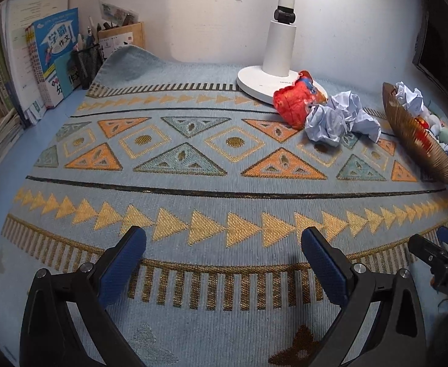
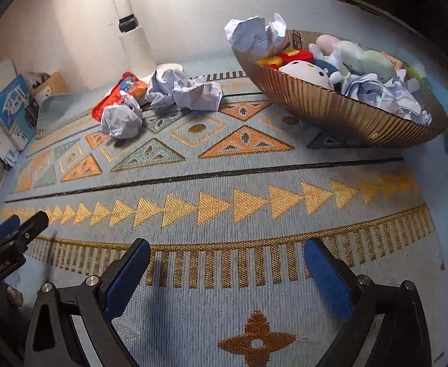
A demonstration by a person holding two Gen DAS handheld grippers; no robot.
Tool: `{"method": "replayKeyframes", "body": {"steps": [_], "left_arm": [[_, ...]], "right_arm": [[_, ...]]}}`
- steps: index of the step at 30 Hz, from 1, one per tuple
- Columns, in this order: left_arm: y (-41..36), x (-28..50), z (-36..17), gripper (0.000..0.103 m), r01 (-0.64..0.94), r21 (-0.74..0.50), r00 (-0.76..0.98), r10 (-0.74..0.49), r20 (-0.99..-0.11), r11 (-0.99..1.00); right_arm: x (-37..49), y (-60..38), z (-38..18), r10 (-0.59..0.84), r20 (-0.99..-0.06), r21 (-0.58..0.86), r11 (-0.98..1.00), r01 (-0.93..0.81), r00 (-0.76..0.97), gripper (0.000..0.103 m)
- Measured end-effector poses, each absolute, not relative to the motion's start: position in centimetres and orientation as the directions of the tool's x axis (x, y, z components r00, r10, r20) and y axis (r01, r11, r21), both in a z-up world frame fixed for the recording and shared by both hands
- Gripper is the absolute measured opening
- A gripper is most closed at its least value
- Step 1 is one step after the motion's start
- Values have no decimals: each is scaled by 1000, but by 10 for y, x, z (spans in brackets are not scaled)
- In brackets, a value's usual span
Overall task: Organize objects
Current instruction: 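Move both grippers back toward the remaining paper balls by the lamp, then grasp a paper ball with the left gripper while the right grasps another paper ball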
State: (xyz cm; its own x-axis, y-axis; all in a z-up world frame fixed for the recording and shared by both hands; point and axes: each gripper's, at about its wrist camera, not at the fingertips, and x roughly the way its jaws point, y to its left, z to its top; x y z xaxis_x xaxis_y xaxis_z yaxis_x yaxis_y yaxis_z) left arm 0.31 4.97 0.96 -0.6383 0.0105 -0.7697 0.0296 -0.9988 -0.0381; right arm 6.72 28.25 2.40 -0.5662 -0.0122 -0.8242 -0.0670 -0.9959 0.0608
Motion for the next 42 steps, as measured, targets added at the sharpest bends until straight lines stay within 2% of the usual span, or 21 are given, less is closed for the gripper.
{"method": "replayKeyframes", "body": {"steps": [3,9,12,15,16,18,19,21,22,24,26,28,29,30,31,32,35,37,40,42], "left_arm": [[51,3,9,102,21,-45,-630,21,-777,-999],[62,-14,3,102,-64,-20,-557,52,-829,-998],[66,-27,18,102,-106,-120,-595,160,-788,-987],[89,-48,37,102,-175,-162,-626,236,-743,-971],[98,-59,38,102,-193,-176,-618,259,-742,-965],[114,-83,35,102,-198,-201,-601,281,-748,-959],[119,-93,32,102,-193,-220,-594,292,-749,-956],[128,-108,27,101,-183,-236,-594,299,-747,-954],[131,-114,25,99,-183,-229,-598,294,-746,-956],[136,-119,21,85,-206,-222,-597,302,-743,-953],[136,-123,12,78,-208,-223,-583,304,-753,-952],[135,-125,10,67,-206,-247,-580,322,-748,-947],[134,-124,12,61,-209,-248,-600,324,-732,-946],[134,-124,13,47,-201,-244,-614,316,-723,-949],[132,-125,12,43,-195,-253,-608,319,-727,-948],[128,-127,11,42,-191,-284,-601,341,-723,-940],[113,-126,10,41,-167,-377,-585,399,-706,-911],[111,-121,10,41,-159,-377,-594,393,-701,-913],[118,-116,11,41,-174,-339,-611,371,-699,-925],[125,-114,12,41,-185,-308,-620,354,-700,-933]], "right_arm": [[63,272,21,33,-839,-9,-999,-46,-543,103],[63,276,21,20,-839,2,-999,-40,-543,103],[64,276,22,19,-839,3,-999,-39,-544,103],[59,273,21,19,-839,4,-999,-41,-544,103],[58,275,22,4,-835,22,-999,-41,-550,101],[48,286,30,-76,-812,126,-991,-46,-578,89],[40,292,33,-120,-796,182,-982,-46,-594,89],[16,296,38,-123,-796,200,-978,-65,-593,88],[5,298,39,-135,-798,216,-974,-70,-587,85],[-10,304,39,-171,-788,282,-954,-101,-592,81],[-18,311,39,-164,-774,323,-933,-159,-611,81],[-23,312,41,-134,-762,319,-929,-187,-634,81],[-30,310,43,-135,-753,314,-934,-171,-644,81],[-37,305,44,-144,-749,303,-942,-142,-647,80],[-43,297,45,-145,-748,288,-950,-119,-648,78],[-47,293,47,-136,-743,279,-953,-117,-655,74],[-64,297,41,-144,-745,326,-931,-166,-651,72],[-76,297,33,-135,-754,333,-922,-197,-643,73],[-88,291,34,-124,-749,324,-925,-196,-651,67],[-94,285,35,-87,-761,274,-942,-196,-643,55]]}}
